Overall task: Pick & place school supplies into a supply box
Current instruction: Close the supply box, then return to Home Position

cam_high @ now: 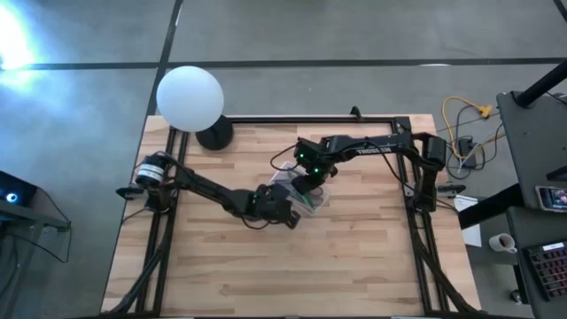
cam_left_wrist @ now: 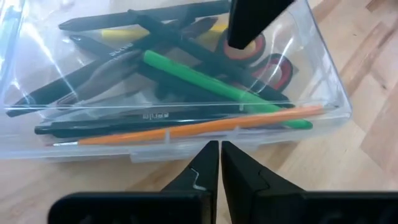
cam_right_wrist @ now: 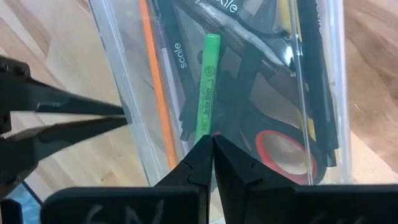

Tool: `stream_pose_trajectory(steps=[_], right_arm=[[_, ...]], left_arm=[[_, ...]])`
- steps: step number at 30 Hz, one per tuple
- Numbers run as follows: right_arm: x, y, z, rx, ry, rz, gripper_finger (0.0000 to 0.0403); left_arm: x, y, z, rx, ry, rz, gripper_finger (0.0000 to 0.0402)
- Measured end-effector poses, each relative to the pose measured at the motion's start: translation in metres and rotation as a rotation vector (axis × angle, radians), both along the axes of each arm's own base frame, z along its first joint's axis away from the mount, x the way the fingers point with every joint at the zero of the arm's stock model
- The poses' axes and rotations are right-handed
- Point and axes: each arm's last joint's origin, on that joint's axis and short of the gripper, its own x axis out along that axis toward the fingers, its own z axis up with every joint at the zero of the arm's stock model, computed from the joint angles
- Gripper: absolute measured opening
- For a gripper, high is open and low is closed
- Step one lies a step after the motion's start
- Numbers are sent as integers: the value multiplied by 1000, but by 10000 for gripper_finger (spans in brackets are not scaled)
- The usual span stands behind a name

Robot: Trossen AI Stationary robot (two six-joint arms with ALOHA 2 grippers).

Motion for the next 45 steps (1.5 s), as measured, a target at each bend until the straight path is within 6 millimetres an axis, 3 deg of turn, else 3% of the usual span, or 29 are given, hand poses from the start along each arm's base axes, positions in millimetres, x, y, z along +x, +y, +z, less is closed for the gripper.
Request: stream_pose_trajectory(steps=[7,11,14,18,21,29,33,39,42,45], right_arm=[[1,5,0,-1,9,13,13],[1,5,5,2,-1,12,13],[2,5,18,-13,-40,13,13],[1,2,43,-88,-96,-3,13],[-3,-5,67,-180,-162,-19,13],[-32,-13,101,-415,-120,1,13],[-51,-9,113,-461,-64,108,13],[-75,-2,143,-586,-112,180,13],[-90,7,156,-713,-114,273,13],[-109,14,167,-722,-92,276,13]], left_arm=[[3,9,-15,-2,33,18,6],[1,5,-10,4,43,-18,6],[-6,3,-12,23,123,-43,6],[-17,-8,7,33,159,-69,6],[-26,-14,5,23,208,-66,6],[-35,-20,17,-44,138,71,6],[-40,-19,42,-59,54,71,6],[-52,-13,68,-29,7,19,6],[-63,-10,64,-64,-3,54,6],[-74,-13,67,-114,-93,68,6]])
